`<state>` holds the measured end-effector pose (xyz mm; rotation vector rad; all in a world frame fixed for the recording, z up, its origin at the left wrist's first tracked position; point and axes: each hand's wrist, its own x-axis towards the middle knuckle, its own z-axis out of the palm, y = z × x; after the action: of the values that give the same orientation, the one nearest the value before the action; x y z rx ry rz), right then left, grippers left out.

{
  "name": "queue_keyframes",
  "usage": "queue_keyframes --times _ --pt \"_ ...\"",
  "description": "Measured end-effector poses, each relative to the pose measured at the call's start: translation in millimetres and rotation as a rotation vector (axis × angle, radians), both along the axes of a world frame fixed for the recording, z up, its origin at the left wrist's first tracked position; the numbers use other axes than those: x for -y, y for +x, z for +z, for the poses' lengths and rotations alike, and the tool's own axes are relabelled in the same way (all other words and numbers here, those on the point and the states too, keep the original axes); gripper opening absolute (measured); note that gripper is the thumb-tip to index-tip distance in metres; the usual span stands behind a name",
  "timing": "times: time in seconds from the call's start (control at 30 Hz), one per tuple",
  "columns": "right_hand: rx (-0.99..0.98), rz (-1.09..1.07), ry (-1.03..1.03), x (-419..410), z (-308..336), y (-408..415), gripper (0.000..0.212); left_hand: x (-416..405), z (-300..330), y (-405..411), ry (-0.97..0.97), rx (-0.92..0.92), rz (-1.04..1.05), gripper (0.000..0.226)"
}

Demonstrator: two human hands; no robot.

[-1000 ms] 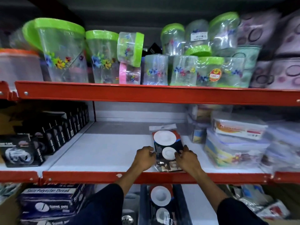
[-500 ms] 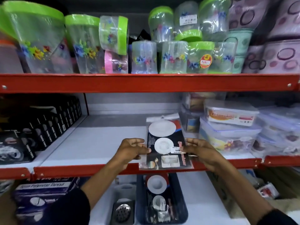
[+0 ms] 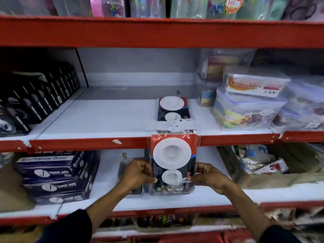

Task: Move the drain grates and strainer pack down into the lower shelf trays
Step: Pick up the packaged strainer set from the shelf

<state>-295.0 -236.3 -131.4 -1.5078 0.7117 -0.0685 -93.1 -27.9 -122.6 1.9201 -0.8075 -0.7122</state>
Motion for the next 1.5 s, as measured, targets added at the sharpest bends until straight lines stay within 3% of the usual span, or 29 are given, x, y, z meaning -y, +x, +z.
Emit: queue_keyframes --times 0.2,0.27,0.43,0.57,0.73,0.83,0.9,1.07,1.2,1.27,1.33,1.5 --pt "-0.087 -0.018 0.056 -8 -68 -12 0.027 -2 -57 -16 0.136 -0.104 0.082 0.025" --pt "-0.142 -0.021 0.102 -13 -87 -17 0.032 -6 -74 -22 0.193 -0.151 0.076 0.028" --pt "-0.281 -0.007 0.261 -19 -118 -30 0.029 -16 -106 -38 0.356 -0.456 0.111 0.039" --pt "-0.268 -0.107 0.142 -8 -114 -13 0.04 2 -108 -25 0.27 -0.513 0.176 0.042" --pt "-0.215 -0.267 -0.032 7 -94 34 0.047 40 -98 8 0.126 -0.427 0.26 0.031" --pt "-0.233 -0.258 -0.306 9 -86 51 0.017 56 -97 15 0.131 -0.317 0.295 0.008" --pt "-0.238 -0.201 -0.503 8 -83 55 0.008 57 -92 13 0.163 -0.079 0.24 0.021" --pt "0.036 -0.174 -0.971 -7 -56 44 0.04 33 -70 2 0.04 0.686 -0.056 0.029" --pt "0.403 -0.182 -1.541 -4 -28 37 0.04 19 -35 -4 -0.012 1.224 -0.102 0.028" --pt "0.542 -0.194 -1.701 2 -5 44 0.035 22 -14 -2 -0.135 1.336 -0.05 0.031" --pt "0.55 -0.206 -1.742 7 21 56 0.039 30 7 3 -0.213 1.397 -0.019 0.041" --pt "0.2 -0.247 -1.637 21 71 87 0.055 62 57 18 -0.102 1.401 0.003 0.068"
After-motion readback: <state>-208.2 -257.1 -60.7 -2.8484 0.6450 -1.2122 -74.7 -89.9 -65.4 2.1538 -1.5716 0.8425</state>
